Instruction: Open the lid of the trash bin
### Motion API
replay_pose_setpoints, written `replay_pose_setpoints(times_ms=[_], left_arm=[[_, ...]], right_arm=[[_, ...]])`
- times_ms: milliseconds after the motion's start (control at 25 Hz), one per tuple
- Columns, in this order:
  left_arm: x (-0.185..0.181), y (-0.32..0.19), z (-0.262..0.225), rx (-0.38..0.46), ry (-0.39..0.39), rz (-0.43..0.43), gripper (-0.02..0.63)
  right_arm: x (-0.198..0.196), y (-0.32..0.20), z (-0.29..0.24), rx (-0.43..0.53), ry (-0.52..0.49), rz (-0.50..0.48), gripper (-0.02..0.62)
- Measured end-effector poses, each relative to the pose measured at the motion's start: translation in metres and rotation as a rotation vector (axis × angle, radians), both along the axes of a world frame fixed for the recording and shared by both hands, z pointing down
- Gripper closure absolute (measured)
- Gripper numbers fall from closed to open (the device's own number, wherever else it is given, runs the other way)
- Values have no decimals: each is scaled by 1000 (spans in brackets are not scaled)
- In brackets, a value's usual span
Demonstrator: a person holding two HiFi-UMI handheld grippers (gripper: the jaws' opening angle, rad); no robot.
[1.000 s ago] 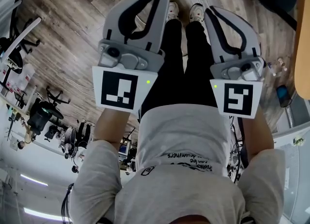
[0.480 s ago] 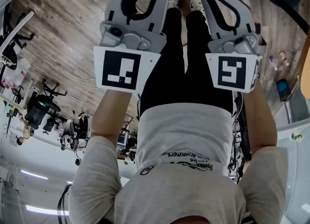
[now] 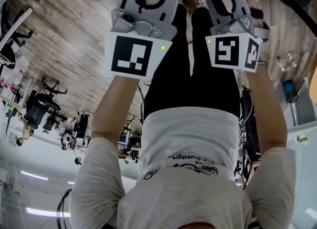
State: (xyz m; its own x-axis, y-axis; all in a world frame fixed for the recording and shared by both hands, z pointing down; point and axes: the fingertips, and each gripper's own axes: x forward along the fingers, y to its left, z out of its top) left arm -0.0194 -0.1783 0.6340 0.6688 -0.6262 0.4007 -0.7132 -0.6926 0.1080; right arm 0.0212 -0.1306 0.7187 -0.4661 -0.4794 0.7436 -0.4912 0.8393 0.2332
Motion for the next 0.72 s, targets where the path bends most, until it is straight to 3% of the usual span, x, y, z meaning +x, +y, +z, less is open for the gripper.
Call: replay_pose_setpoints(times_ms=[720], left_arm=[[-4,-3,71,-51,-27,7,591]], right_arm=[[-11,16,132,-127,161,-72,540]])
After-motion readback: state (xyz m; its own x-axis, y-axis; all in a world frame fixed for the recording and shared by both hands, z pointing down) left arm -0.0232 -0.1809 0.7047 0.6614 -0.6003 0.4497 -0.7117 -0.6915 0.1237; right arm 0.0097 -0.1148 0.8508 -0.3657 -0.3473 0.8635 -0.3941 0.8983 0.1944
